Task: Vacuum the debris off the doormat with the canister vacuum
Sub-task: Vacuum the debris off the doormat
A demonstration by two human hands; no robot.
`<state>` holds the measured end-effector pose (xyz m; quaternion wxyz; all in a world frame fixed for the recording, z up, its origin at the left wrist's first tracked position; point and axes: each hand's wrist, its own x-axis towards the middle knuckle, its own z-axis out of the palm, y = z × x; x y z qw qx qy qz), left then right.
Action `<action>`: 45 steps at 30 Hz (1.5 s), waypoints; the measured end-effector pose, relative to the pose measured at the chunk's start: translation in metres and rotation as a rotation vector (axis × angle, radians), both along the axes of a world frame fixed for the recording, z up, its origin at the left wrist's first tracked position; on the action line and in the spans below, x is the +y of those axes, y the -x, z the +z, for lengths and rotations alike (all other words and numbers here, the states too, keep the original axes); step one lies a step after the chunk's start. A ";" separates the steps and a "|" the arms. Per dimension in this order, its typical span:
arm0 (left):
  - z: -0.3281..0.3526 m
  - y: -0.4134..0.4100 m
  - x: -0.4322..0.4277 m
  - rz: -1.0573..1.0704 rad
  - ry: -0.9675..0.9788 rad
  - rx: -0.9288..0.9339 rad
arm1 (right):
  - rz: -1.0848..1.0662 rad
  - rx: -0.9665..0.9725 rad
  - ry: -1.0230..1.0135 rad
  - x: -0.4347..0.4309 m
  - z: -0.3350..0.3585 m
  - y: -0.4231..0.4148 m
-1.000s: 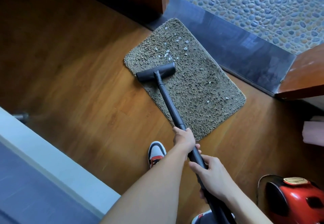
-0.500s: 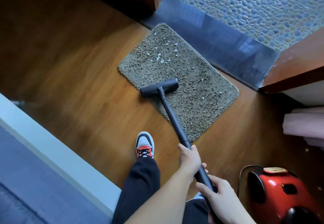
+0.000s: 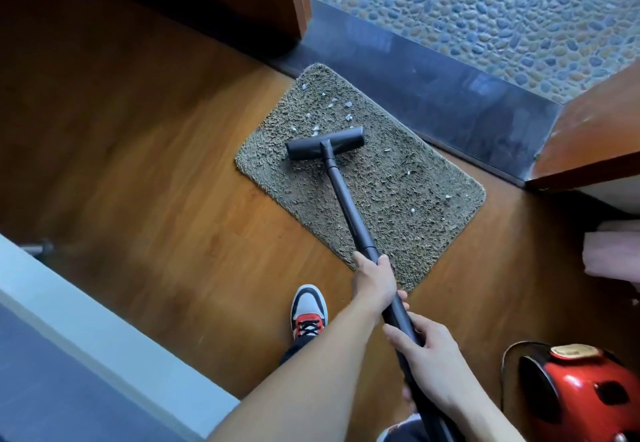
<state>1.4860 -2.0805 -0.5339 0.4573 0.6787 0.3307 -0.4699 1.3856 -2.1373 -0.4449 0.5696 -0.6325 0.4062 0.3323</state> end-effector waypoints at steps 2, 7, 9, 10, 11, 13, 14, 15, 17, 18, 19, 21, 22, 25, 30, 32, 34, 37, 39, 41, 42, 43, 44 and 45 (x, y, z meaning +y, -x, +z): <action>-0.006 -0.023 0.006 -0.004 -0.007 -0.012 | -0.021 -0.003 0.000 0.007 -0.005 -0.022; -0.016 -0.072 0.020 0.039 -0.009 -0.042 | -0.051 -0.011 -0.008 0.023 -0.015 -0.071; -0.019 -0.088 0.024 0.043 -0.005 -0.056 | -0.047 -0.028 -0.012 0.027 -0.019 -0.086; -0.020 -0.096 0.025 0.044 -0.001 -0.062 | -0.049 -0.033 -0.010 0.029 -0.022 -0.092; -0.022 -0.102 0.025 0.042 0.006 -0.062 | -0.053 -0.037 -0.007 0.031 -0.023 -0.098; -0.022 -0.111 0.025 0.046 0.019 -0.050 | -0.058 -0.045 -0.003 0.033 -0.027 -0.105; -0.022 -0.113 0.025 0.047 0.019 -0.043 | -0.058 -0.047 0.000 0.034 -0.028 -0.107; -0.022 -0.114 0.025 0.045 0.016 -0.040 | -0.057 -0.047 0.001 0.034 -0.029 -0.108; -0.024 -0.111 0.026 0.042 0.021 -0.027 | -0.059 -0.035 -0.002 0.034 -0.030 -0.105; -0.024 -0.107 0.026 0.042 0.021 -0.015 | -0.060 -0.030 -0.005 0.033 -0.030 -0.101; -0.023 -0.102 0.026 0.044 0.021 -0.003 | -0.059 -0.027 -0.006 0.032 -0.030 -0.096; -0.021 -0.088 0.025 0.046 0.023 0.010 | -0.054 -0.021 -0.004 0.030 -0.027 -0.082; -0.019 -0.080 0.025 0.048 0.024 0.011 | -0.051 -0.018 -0.002 0.030 -0.026 -0.075; -0.014 -0.053 0.025 0.038 0.029 0.025 | -0.035 -0.011 -0.001 0.028 -0.020 -0.049; -0.007 -0.007 0.024 0.003 0.008 0.052 | 0.001 0.012 -0.001 0.024 -0.008 -0.009; -0.005 0.007 0.023 -0.005 0.010 0.052 | 0.013 0.014 0.001 0.022 -0.005 0.003; -0.005 0.018 0.022 -0.008 0.011 0.047 | 0.034 0.013 0.004 0.020 -0.002 0.012; -0.005 0.029 0.019 -0.005 0.010 0.045 | 0.034 0.017 0.001 0.018 -0.002 0.022; -0.004 0.031 0.019 0.003 0.016 0.046 | 0.027 0.018 0.000 0.018 -0.003 0.025; -0.004 0.029 0.019 0.010 0.026 0.044 | 0.022 0.020 -0.008 0.019 -0.004 0.022; -0.005 0.026 0.020 0.011 0.028 0.041 | 0.021 0.022 -0.013 0.020 -0.004 0.020; -0.007 0.022 0.021 0.011 0.028 0.039 | 0.019 0.023 -0.015 0.021 -0.005 0.016; -0.008 0.017 0.022 0.012 0.028 0.035 | 0.016 0.021 -0.015 0.023 -0.006 0.011; -0.011 0.011 0.023 0.012 0.026 0.031 | 0.009 0.017 -0.014 0.024 -0.008 0.006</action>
